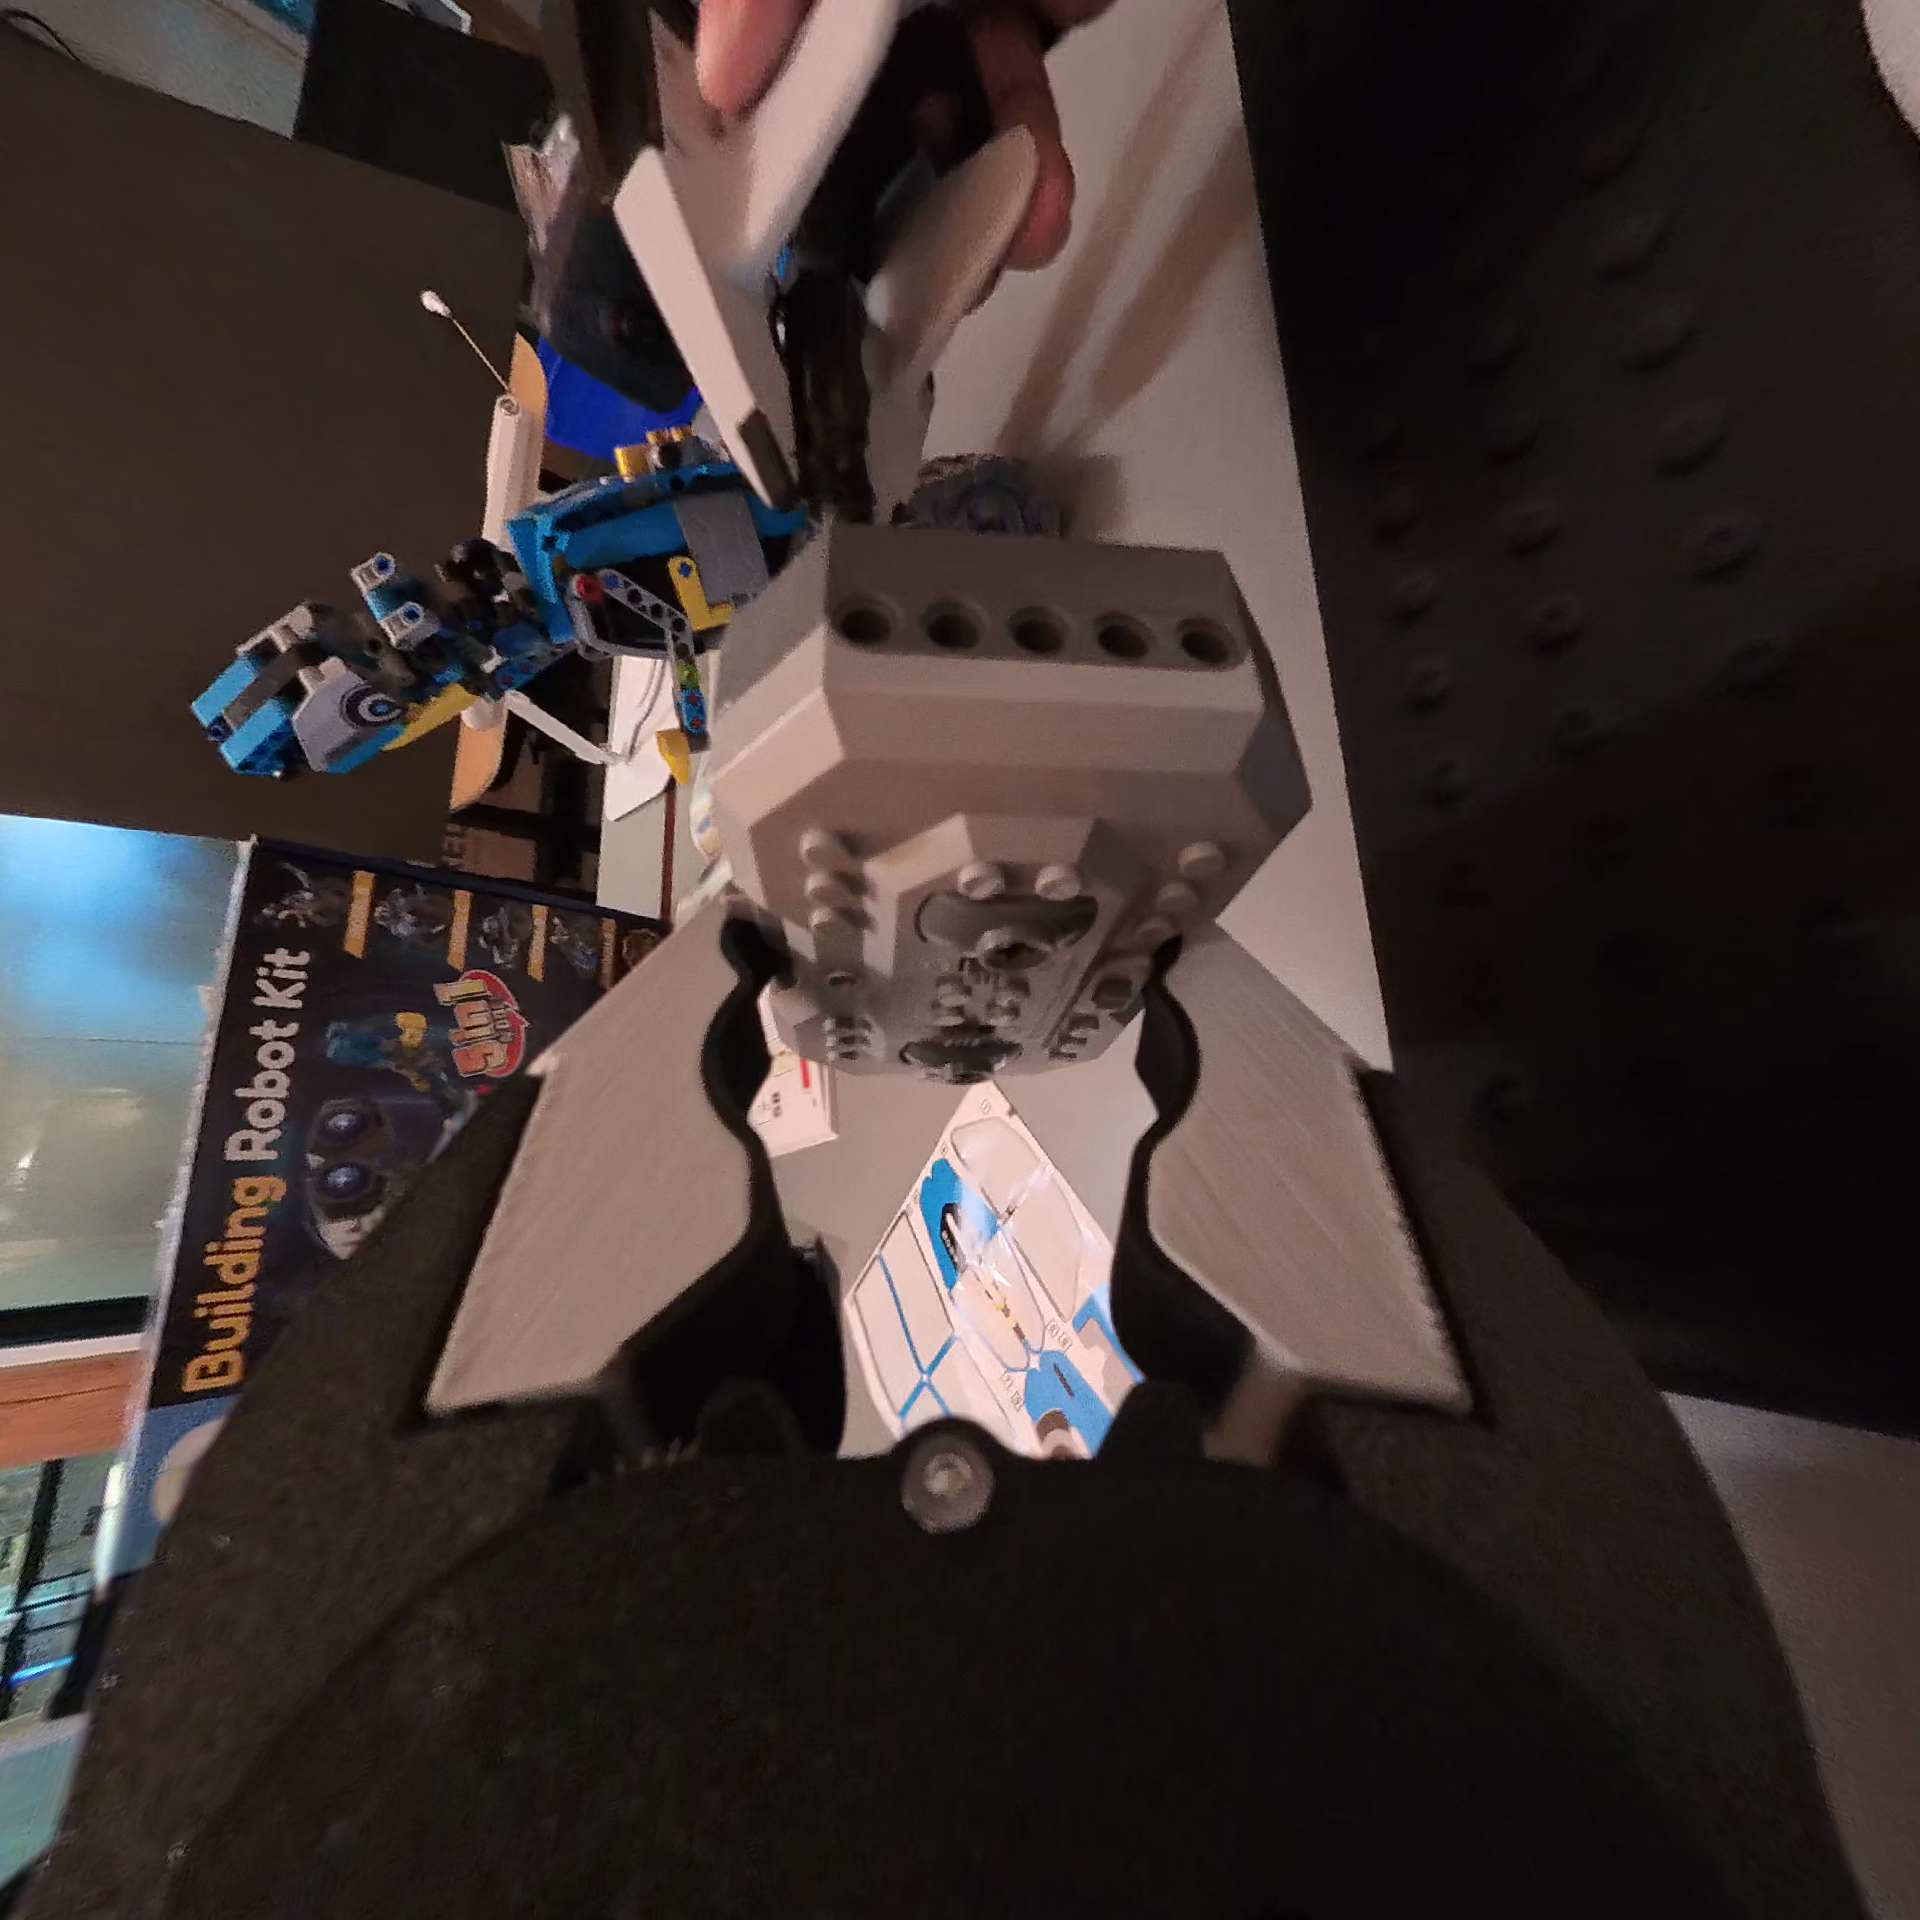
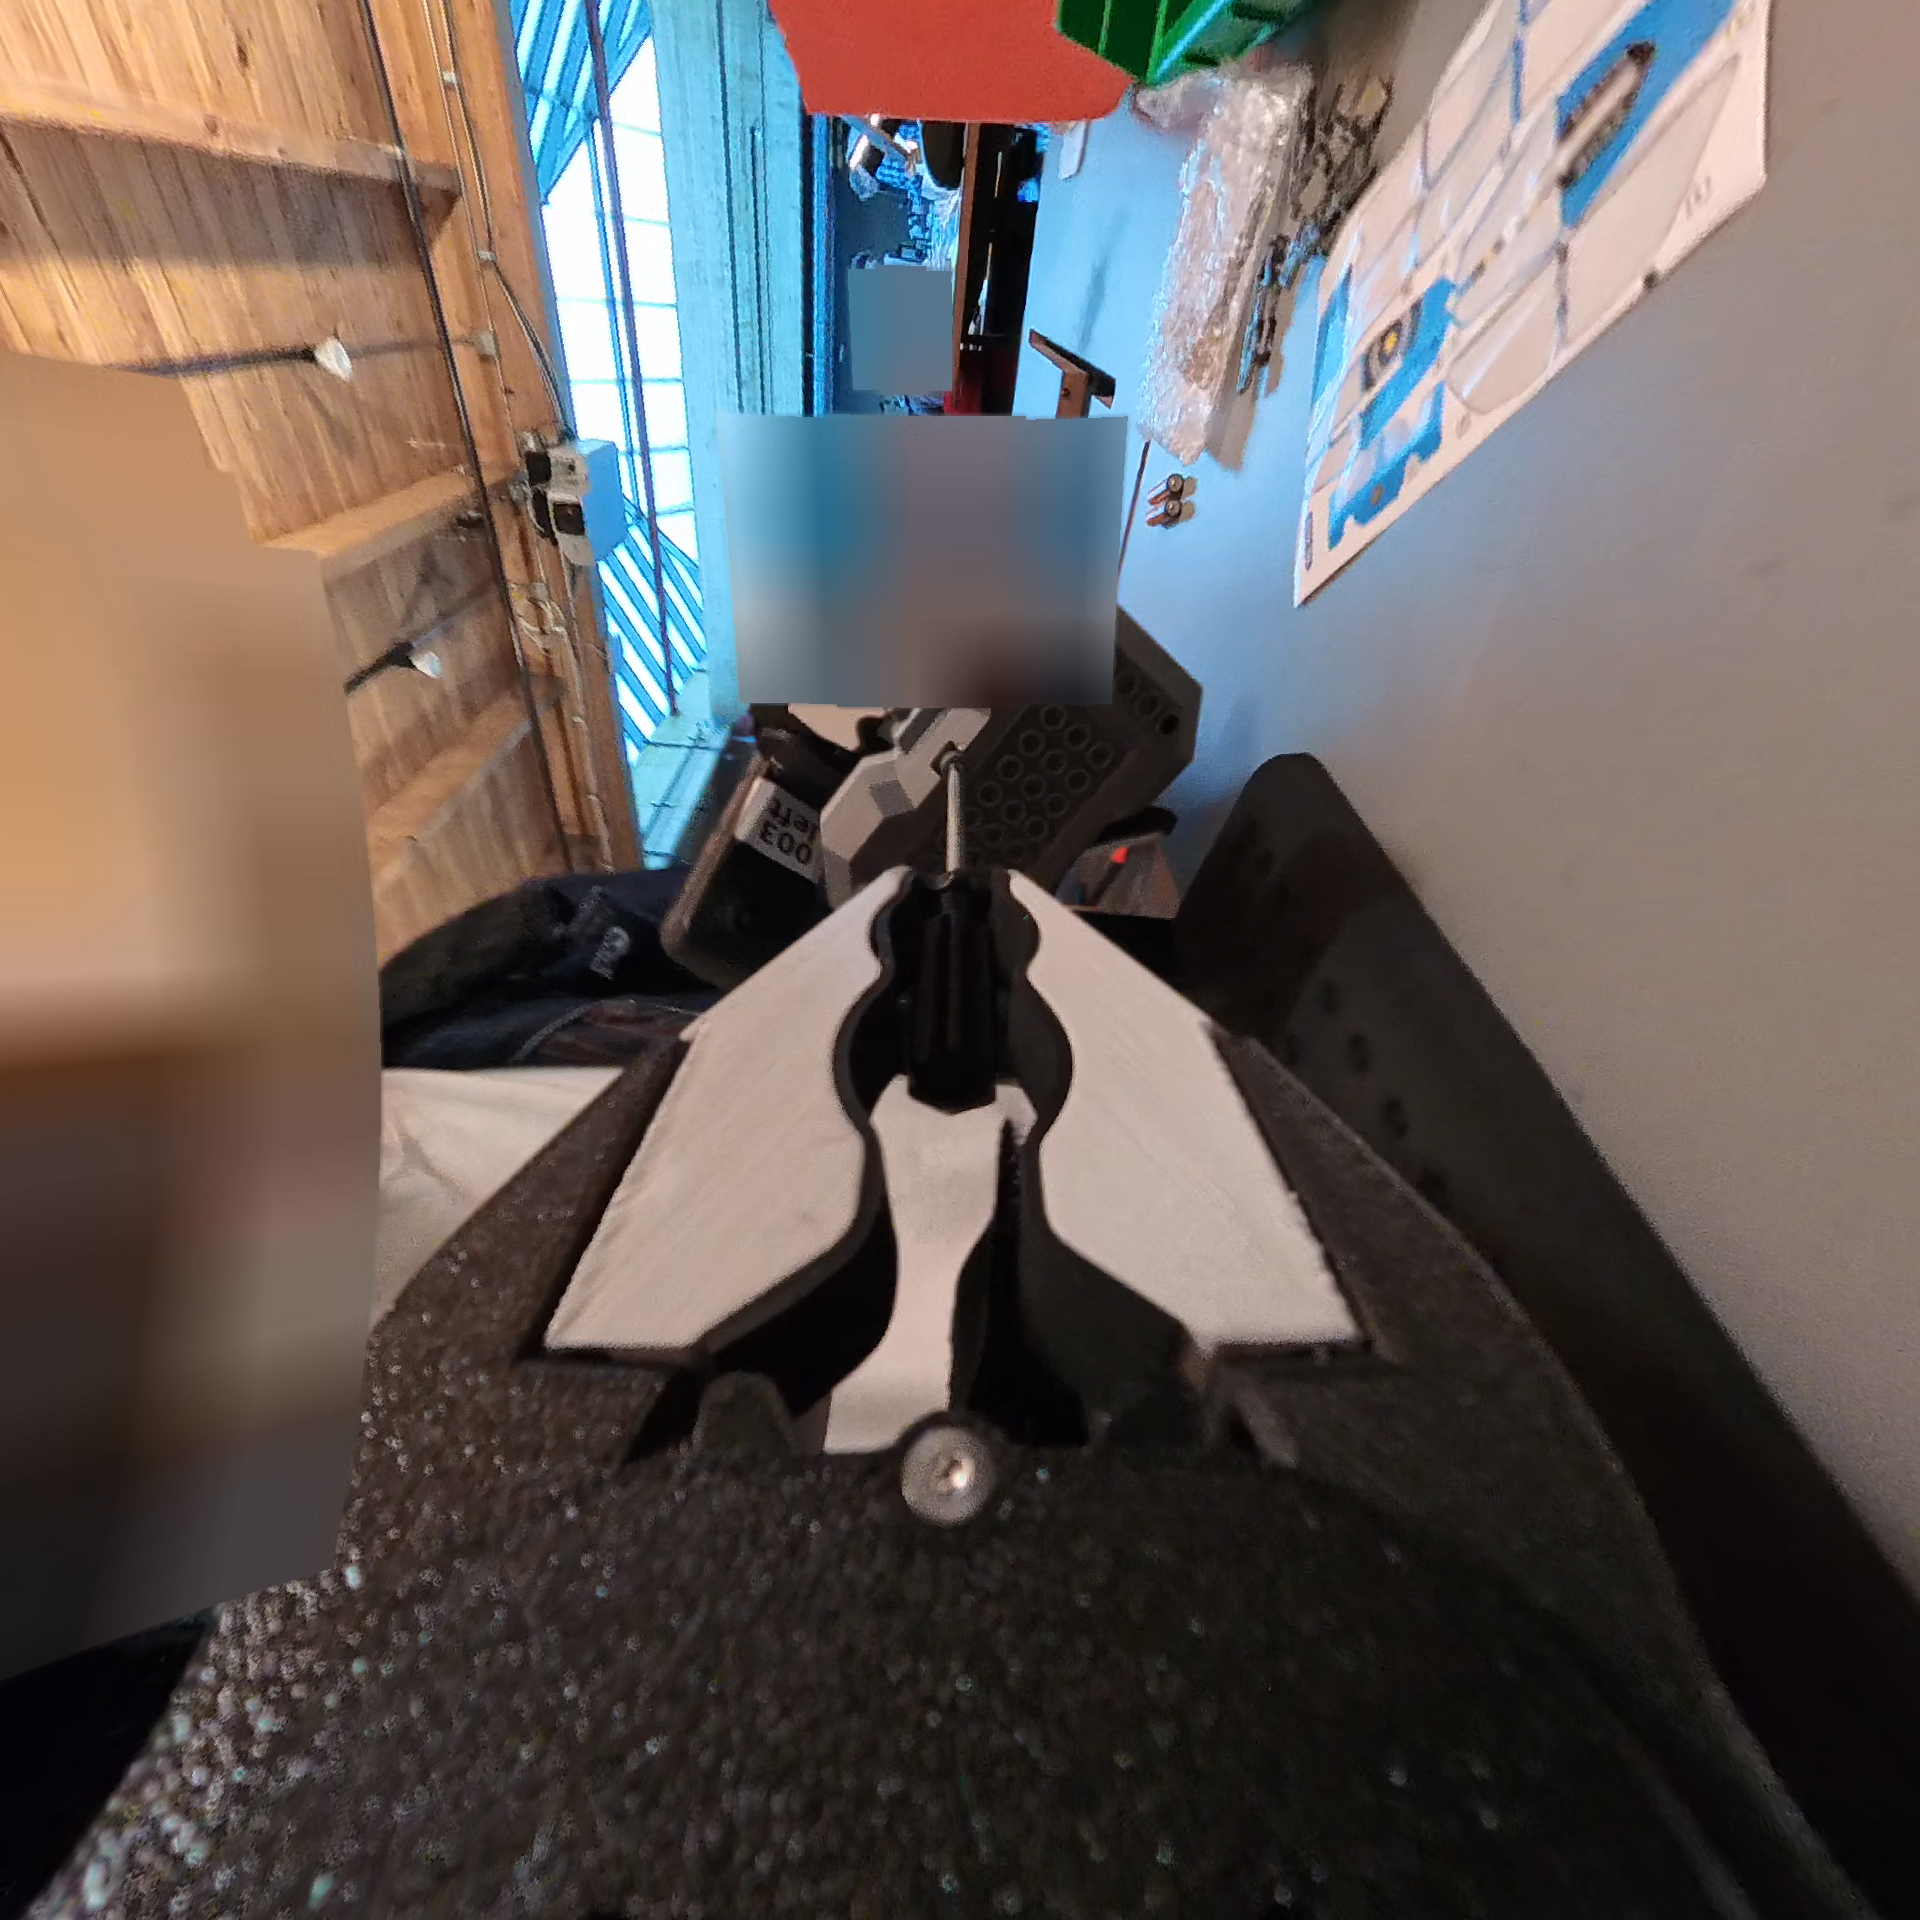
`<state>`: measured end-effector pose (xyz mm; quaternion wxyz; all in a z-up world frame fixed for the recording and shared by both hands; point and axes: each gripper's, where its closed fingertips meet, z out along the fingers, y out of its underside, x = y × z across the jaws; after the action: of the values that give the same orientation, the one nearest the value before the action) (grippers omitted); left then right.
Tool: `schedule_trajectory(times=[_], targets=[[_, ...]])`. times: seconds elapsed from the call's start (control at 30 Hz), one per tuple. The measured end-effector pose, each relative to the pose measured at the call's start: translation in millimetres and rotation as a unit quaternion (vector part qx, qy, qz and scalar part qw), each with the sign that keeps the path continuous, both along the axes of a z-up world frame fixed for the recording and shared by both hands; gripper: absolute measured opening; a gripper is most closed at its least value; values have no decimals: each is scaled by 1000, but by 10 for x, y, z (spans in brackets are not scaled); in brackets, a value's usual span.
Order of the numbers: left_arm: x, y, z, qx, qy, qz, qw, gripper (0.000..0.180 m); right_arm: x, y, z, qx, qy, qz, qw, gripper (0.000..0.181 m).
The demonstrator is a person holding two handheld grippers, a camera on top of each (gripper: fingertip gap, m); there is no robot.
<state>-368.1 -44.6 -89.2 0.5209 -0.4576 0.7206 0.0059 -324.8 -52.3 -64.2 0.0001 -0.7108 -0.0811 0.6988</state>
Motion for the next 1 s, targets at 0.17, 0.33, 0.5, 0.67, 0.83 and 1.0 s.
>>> schedule_trajectory(times=[0.17,0.33,0.5,0.67,0.83,1.0], targets=[[67,-148,105,-151,-79,-12,985,69,2,-17,145,170,-18,27,985,11],[83,-269,124,-310,-108,-27,944,70,-8,-49,219,456,-82,51,884,11],[140,-451,37,-448,-100,-46,887,69,32,-168,190,794,-91,126,587,11],[155,-487,73,-597,-128,-54,790,69,75,-156,88,935,-92,135,315,11],[145,-480,237,-746,-180,-92,635,68,82,-138,112,973,-90,156,146,11],[134,-387,375,-743,-227,-117,618,69,84,-48,253,970,-101,134,175,11]])
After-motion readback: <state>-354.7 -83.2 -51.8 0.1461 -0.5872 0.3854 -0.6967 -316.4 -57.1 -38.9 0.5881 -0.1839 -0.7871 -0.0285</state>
